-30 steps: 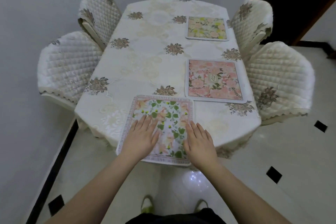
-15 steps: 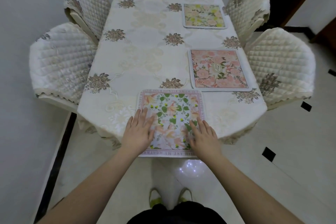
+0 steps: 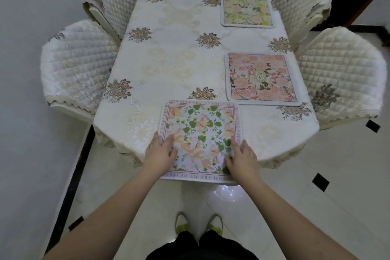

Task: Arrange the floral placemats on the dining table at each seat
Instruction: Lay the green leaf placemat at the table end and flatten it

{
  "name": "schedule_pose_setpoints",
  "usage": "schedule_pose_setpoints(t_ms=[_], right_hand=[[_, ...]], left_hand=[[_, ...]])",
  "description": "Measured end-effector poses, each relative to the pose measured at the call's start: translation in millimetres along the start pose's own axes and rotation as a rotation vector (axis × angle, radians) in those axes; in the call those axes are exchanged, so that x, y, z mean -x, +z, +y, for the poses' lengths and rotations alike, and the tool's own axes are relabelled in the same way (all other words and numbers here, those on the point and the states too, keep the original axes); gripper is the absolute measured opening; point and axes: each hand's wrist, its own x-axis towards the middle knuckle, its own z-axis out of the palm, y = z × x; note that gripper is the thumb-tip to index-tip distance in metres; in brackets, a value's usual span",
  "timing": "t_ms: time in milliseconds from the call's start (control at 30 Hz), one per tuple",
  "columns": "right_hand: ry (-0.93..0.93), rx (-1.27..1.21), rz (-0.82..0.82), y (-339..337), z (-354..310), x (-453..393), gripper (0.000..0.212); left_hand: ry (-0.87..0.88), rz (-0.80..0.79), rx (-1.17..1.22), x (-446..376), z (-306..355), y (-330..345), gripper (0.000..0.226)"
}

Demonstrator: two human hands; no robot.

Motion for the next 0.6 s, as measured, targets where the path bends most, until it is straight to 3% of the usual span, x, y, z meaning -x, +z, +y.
schedule_pose_setpoints(t_ms=[133,367,500,600], right_hand=[[-0.005,-0.077,0.051,-5.1,1.5,4.8,0.063],[-0.064,-0.471,0.15,-26.0,-2.6,19.1,0.057],[0.006,-0.667,0.153,-36.4,-5.4,20.1,0.059],[0.076,-0.806,0.092,-44.6,-5.4,21.0,0.058]], left_hand=[[-0.038,0.051,0.165,4.4,2.7,-2.9,0.054],[-0.112,0.26,0.648,13.8,10.0,-27.6,0.055],[-0.205,0.21,0.75,13.3,8.4,-38.1,0.058],[-0.311,0.149,1.039,12.2,4.8,-39.9,0.038]])
